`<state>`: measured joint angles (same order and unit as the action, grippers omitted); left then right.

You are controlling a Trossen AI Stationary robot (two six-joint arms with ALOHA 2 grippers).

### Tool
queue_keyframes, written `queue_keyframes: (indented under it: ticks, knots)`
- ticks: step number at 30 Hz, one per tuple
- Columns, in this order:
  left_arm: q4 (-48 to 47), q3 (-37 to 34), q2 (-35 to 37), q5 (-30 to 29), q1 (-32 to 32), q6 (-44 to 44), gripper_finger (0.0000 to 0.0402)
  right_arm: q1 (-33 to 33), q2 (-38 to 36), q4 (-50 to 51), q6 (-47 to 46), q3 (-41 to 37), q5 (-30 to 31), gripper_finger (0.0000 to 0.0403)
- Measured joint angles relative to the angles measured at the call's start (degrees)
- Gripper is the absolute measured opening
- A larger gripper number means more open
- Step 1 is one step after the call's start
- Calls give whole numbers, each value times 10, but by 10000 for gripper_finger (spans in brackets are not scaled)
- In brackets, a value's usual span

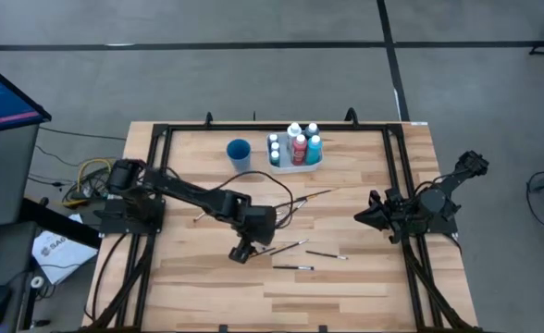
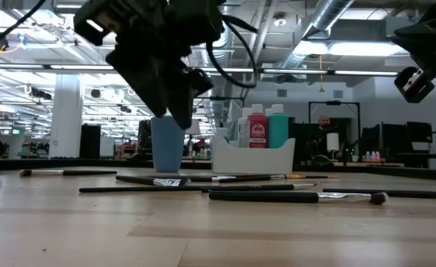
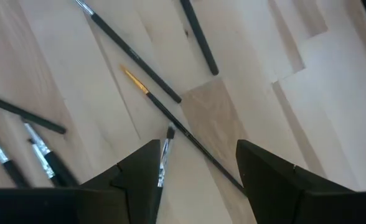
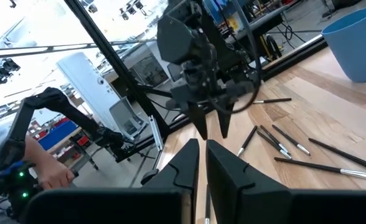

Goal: Pick & Place Paint Supplies
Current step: Put the silver and black paint brush into the blue cup

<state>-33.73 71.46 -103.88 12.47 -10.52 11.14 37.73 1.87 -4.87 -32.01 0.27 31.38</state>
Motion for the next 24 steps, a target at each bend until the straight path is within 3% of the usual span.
queue_keyframes:
  ticks: [8, 12, 24]
  knots:
    - [7, 0, -40, -4, 2, 3, 205, 0, 0, 0, 0, 0, 0, 24]
    - [10, 0, -40, -60, 5, 6, 205, 0, 0, 1, 0, 0, 0, 23]
    - [19, 0, -60, -27, 10, 6, 205, 0, 0, 0, 0, 0, 0, 23]
